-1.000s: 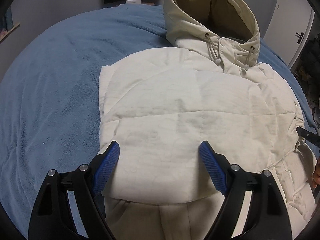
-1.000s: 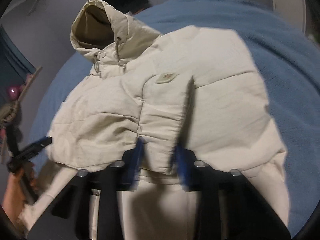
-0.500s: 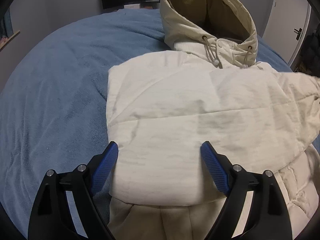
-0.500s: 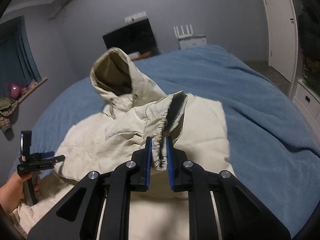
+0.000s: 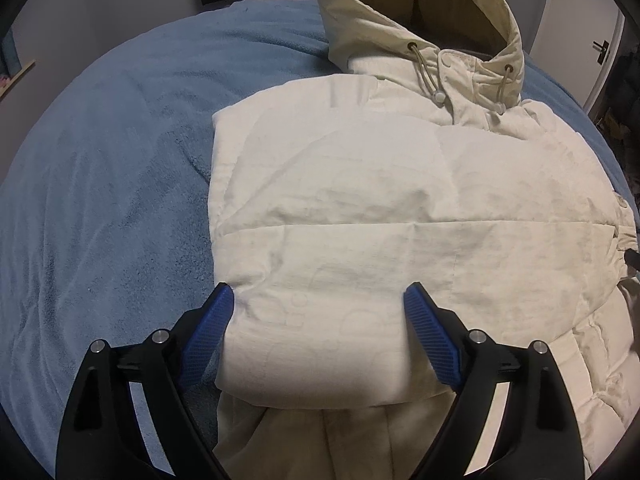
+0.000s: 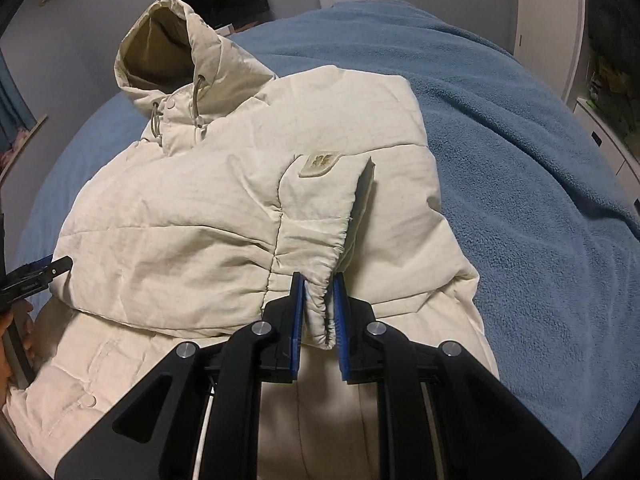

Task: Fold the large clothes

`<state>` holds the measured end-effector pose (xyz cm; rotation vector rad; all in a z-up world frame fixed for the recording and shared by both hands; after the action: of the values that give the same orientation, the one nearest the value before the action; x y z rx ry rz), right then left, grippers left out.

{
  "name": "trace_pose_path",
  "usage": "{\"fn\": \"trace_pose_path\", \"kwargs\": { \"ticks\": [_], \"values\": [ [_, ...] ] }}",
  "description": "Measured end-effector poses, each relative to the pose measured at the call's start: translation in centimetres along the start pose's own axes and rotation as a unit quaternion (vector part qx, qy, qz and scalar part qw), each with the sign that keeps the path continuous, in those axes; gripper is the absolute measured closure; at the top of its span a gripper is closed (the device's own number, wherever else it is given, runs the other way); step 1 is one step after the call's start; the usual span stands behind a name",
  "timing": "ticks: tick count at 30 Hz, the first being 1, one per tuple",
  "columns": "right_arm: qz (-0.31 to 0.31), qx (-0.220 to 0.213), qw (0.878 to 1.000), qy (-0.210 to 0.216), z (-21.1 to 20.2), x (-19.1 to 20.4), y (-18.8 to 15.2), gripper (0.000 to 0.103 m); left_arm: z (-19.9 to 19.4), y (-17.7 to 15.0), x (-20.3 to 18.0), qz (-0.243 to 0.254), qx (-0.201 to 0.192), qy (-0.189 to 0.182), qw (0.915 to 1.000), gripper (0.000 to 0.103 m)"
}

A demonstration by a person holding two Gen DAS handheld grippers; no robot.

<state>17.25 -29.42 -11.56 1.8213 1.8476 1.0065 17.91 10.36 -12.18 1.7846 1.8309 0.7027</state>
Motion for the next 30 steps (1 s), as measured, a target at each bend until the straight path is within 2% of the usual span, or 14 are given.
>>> {"fn": "trace_pose_path", "kwargs": {
  "ticks": [5,12,14,15,17,19,25,30],
  "values": [
    [-0.011,-0.035,0.999,0.004,-0.5,1.2,0.9,0.091,0.0,0.0,-0.1,0.002,0.002,0.001,1.0000,0.018],
    [-0.004,0.002,1.000,-0.006,2.4,0.3,0.0,0.085,0.3,-0.2,-0.5,0.018,0.003,0.008,0.9998,0.015],
    [-0.009,-0.009,1.000,-0.002,1.4,0.6,0.6,0.079,-0.1,0.1,-0.5,0.017,-0.004,0.007,0.9998,0.015],
    [-0.011,-0.013,1.000,-0.002,0.9,0.6,0.9,0.067,-0.5,0.3,-0.5,0.016,-0.009,0.005,0.9998,0.015],
    [-0.023,-0.026,0.999,0.004,-0.2,1.1,2.0,0.049,-1.7,1.4,-0.8,0.015,-0.030,-0.001,0.9994,0.014],
    [-0.045,-0.029,0.999,0.006,-0.6,1.7,3.0,0.048,-3.0,2.6,-1.3,0.018,-0.048,-0.010,0.9986,0.010],
    [-0.072,-0.044,0.996,0.020,0.6,4.1,7.8,0.046,-4.5,8.4,-2.7,0.021,-0.080,-0.034,0.9960,0.008],
    [-0.085,-0.069,0.994,0.026,3.4,6.9,12.4,0.046,-2.7,12.8,-4.0,0.065,-0.092,-0.015,0.9935,0.008]
  ]
}}
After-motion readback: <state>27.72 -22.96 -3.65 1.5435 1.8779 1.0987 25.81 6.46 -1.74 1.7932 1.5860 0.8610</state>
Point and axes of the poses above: each gripper's, at about its wrist camera, not at the fingertips, and z roughly the way its jaws point, x to its left, y to its top, the point moved 9 cm from there along z, roughly the way its jaws point, and after that the axes turned 11 degrees about -x, right-handed, at the moved point
